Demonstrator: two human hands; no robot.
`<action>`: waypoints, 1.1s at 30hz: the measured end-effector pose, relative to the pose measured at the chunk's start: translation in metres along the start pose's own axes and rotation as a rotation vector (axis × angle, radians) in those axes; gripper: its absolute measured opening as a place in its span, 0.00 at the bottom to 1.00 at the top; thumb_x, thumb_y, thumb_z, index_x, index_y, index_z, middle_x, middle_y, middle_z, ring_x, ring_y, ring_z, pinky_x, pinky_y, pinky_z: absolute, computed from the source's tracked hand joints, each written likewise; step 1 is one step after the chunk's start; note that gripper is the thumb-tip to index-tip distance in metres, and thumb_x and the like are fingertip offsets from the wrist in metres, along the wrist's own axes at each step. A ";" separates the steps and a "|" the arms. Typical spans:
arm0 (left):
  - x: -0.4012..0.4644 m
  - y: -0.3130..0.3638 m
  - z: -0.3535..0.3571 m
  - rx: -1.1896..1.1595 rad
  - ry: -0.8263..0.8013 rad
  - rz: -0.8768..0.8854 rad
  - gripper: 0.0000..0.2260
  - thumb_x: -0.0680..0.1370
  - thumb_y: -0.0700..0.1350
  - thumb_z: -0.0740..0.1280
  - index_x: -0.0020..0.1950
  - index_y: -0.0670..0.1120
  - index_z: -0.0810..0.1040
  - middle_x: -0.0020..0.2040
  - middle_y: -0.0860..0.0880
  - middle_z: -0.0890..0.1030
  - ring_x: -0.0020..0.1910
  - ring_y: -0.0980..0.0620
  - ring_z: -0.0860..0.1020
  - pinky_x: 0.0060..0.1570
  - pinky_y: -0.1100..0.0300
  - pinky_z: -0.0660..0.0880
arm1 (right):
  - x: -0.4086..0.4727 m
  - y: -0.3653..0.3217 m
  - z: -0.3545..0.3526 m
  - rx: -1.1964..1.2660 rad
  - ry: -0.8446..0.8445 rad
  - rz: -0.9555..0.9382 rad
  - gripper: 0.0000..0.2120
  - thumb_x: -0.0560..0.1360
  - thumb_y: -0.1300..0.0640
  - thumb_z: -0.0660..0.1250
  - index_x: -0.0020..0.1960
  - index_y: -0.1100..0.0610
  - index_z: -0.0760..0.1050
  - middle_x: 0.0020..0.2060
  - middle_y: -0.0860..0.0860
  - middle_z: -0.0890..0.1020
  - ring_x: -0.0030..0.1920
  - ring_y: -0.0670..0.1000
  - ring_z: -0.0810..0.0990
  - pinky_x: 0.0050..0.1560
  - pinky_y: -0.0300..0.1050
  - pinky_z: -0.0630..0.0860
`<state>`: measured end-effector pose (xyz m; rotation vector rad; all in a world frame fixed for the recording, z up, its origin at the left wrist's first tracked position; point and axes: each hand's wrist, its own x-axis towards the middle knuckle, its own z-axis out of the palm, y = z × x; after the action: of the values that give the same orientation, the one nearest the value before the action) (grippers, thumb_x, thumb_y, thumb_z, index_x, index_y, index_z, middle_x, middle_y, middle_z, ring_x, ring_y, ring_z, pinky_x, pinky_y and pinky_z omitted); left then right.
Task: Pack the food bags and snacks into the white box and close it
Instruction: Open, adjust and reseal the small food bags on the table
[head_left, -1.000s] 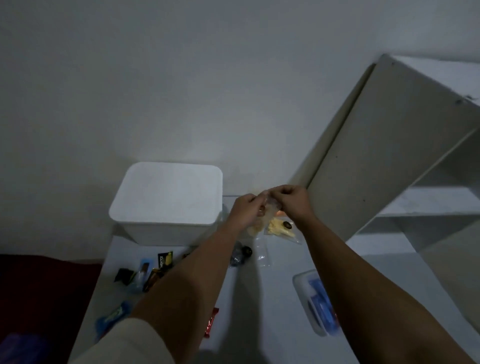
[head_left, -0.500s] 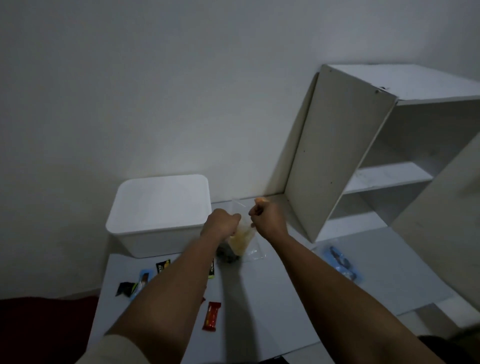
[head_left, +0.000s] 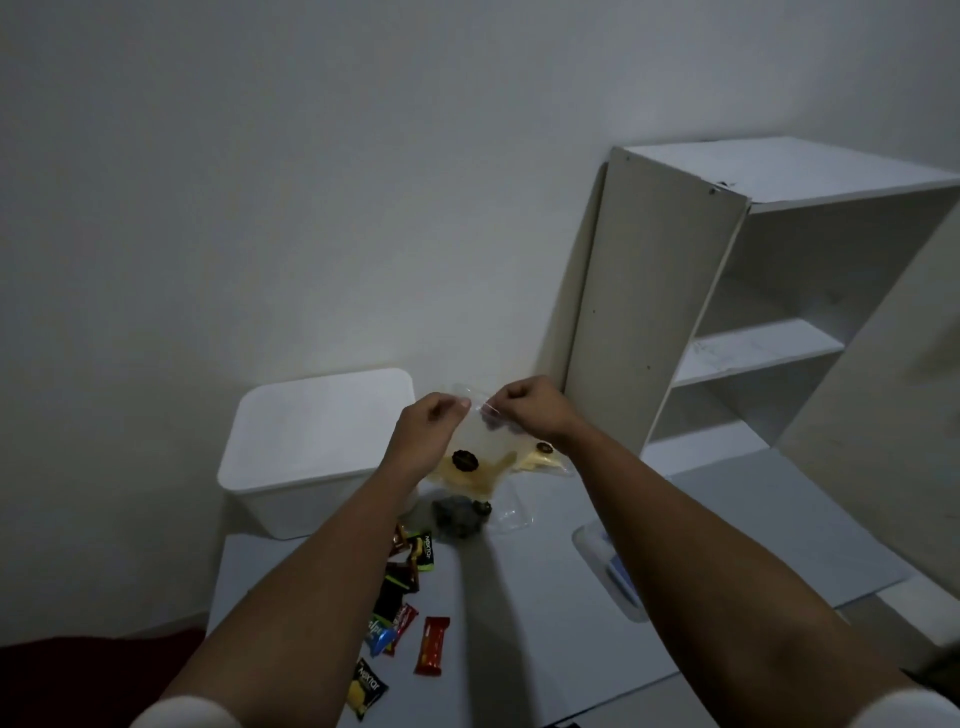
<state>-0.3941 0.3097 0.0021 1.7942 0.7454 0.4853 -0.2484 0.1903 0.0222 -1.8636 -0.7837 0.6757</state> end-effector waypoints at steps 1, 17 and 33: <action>0.000 0.003 -0.001 -0.013 0.016 0.022 0.10 0.80 0.53 0.68 0.52 0.47 0.83 0.50 0.52 0.86 0.51 0.55 0.82 0.60 0.52 0.78 | -0.002 -0.005 -0.003 0.017 -0.020 0.012 0.08 0.78 0.59 0.68 0.49 0.62 0.85 0.44 0.55 0.89 0.46 0.51 0.88 0.48 0.46 0.81; -0.001 0.026 -0.009 -0.427 0.070 -0.112 0.11 0.84 0.48 0.62 0.49 0.42 0.77 0.47 0.38 0.85 0.35 0.52 0.82 0.48 0.49 0.82 | -0.014 -0.001 -0.016 0.481 -0.078 0.111 0.07 0.78 0.57 0.71 0.55 0.58 0.80 0.49 0.54 0.88 0.49 0.52 0.87 0.51 0.48 0.76; 0.001 0.018 -0.011 -0.413 0.083 -0.095 0.08 0.78 0.45 0.71 0.52 0.41 0.81 0.41 0.45 0.85 0.38 0.53 0.81 0.43 0.58 0.80 | -0.019 -0.014 -0.006 0.435 -0.054 0.051 0.07 0.79 0.54 0.70 0.52 0.59 0.78 0.45 0.55 0.86 0.51 0.58 0.88 0.54 0.53 0.76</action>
<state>-0.3960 0.3139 0.0231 1.3559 0.7235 0.6048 -0.2595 0.1770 0.0390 -1.4777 -0.5699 0.8568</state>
